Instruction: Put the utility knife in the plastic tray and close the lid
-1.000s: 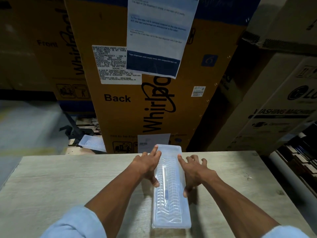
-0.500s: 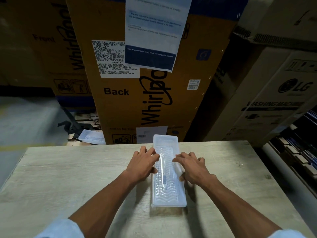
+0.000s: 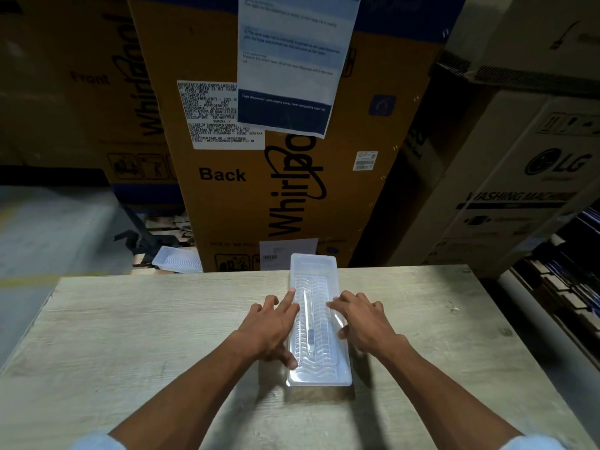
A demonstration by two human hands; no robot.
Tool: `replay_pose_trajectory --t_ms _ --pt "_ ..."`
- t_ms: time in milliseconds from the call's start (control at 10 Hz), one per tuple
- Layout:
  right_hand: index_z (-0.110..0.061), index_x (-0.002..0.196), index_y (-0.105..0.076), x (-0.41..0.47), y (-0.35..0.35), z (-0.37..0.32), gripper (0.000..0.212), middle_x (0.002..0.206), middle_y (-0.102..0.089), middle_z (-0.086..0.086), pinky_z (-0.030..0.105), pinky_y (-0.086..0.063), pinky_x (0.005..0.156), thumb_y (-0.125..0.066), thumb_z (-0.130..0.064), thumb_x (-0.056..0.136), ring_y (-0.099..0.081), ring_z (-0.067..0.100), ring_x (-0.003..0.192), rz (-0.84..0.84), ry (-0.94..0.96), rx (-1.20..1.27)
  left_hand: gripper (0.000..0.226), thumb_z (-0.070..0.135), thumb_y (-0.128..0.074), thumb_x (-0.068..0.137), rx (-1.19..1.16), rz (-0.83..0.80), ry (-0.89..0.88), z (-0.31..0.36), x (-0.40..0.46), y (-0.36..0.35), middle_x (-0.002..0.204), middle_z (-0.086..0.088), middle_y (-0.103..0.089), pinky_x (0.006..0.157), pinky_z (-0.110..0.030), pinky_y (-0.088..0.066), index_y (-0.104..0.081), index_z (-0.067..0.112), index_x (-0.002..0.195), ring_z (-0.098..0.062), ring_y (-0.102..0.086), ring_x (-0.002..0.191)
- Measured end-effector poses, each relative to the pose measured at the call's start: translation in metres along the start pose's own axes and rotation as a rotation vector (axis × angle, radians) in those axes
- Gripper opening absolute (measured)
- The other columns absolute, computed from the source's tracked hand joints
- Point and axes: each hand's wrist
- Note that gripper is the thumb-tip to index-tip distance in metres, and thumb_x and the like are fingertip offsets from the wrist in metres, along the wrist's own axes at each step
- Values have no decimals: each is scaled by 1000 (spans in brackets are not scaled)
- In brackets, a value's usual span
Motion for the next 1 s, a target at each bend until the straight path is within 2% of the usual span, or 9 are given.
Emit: replay_pose_trajectory --t_ms 100,200,300,400,600,800,900,1000 --pt "-34 142 -45 -6 -2 -1 59 153 -45 -5 50 -32 111 -72 -27 90 -43 23 135 12 -13 60 113 63 -77 70 26 50 1 1 -2 -5 168 -6 -2 118 -54 -23 -15 20 154 -34 -17 146" --pt "-35 145 -43 -10 -6 -1 60 160 -37 -5 51 -31 113 -69 -28 92 -39 23 139 2 -13 53 118 63 -77 70 -5 22 2 2 -3 -4 168 -4 1 121 -54 -19 -8 21 157 -33 -14 150" --pt "-35 147 -42 -11 -9 0 60 163 -31 -5 54 -28 114 -68 -24 93 -36 24 142 -6 -13 57 132 66 -78 66 -32 -65 12 4 -3 -6 168 -3 15 122 -56 -13 6 21 157 -33 -6 152" --pt "-35 147 -42 -10 -10 1 62 163 -30 -5 56 -27 115 -69 -22 93 -34 25 143 -3 -19 48 136 67 -78 64 -3 -53 20 7 -4 -9 167 -5 18 122 -55 -15 8 18 157 -33 -7 152" --pt "-34 151 -35 -24 -10 -5 66 166 -24 -6 49 -28 115 -66 -23 94 -31 25 142 28 -17 51 131 63 -80 66 38 -11 39 14 -6 -11 168 -8 10 122 -55 -17 1 16 157 -35 -13 150" --pt "-28 141 -54 -35 -12 -1 46 157 -43 -7 37 -41 107 -62 -22 96 -42 21 133 168 11 63 120 59 -78 72 2 13 46 17 -12 -16 168 -6 9 120 -58 -16 -2 20 157 -38 -8 151" --pt "-27 142 -54 -42 -13 -3 43 157 -43 -6 36 -43 109 -58 -26 99 -45 21 133 169 16 108 107 55 -70 83 -41 -14 32 16 -22 -16 168 -5 13 121 -59 -12 -2 21 158 -37 -1 153" --pt "-24 142 -53 -50 -14 -8 47 154 -47 -2 40 -42 111 -60 -35 97 -48 23 135 192 -3 154 78 51 -54 95 -76 67 9 21 -37 -14 169 -4 3 121 -56 -14 -17 21 157 -33 -1 154"
Point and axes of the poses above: each hand's wrist, its own x-axis towards the middle knuckle, its own y-axis out of the back of the hand, z = x × y
